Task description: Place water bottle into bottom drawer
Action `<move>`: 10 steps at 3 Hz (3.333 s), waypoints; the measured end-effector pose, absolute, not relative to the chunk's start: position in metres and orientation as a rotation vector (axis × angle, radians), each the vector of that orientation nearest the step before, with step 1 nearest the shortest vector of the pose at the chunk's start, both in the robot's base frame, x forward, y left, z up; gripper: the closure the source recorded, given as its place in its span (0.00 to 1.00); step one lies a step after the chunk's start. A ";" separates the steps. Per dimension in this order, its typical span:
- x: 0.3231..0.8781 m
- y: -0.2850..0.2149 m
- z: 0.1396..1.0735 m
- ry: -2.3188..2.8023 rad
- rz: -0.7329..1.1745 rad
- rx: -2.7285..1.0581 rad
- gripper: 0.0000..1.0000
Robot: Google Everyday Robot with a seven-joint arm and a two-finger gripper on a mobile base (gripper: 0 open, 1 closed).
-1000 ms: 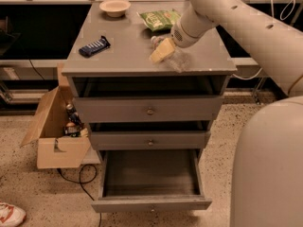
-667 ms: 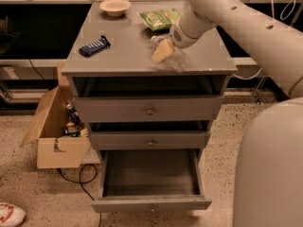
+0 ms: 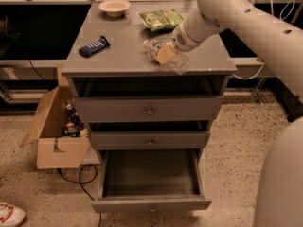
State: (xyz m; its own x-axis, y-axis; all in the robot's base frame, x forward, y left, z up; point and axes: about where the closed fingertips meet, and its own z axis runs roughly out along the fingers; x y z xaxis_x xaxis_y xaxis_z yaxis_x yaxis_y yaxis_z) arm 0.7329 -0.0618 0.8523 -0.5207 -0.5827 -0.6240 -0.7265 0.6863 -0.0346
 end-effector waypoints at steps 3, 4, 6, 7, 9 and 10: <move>0.623 -0.065 0.896 1.900 0.415 -1.378 1.00; 0.575 -0.068 0.879 1.764 0.437 -1.490 1.00; 0.561 -0.062 0.833 1.765 0.544 -1.540 1.00; 0.534 -0.052 0.760 1.779 0.736 -1.611 1.00; 0.500 -0.026 0.618 1.864 0.867 -1.639 1.00; 0.507 -0.017 0.562 1.941 0.819 -1.566 1.00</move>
Offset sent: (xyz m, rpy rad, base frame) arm -0.1300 -0.0153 0.0678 -0.0007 -0.3163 0.5796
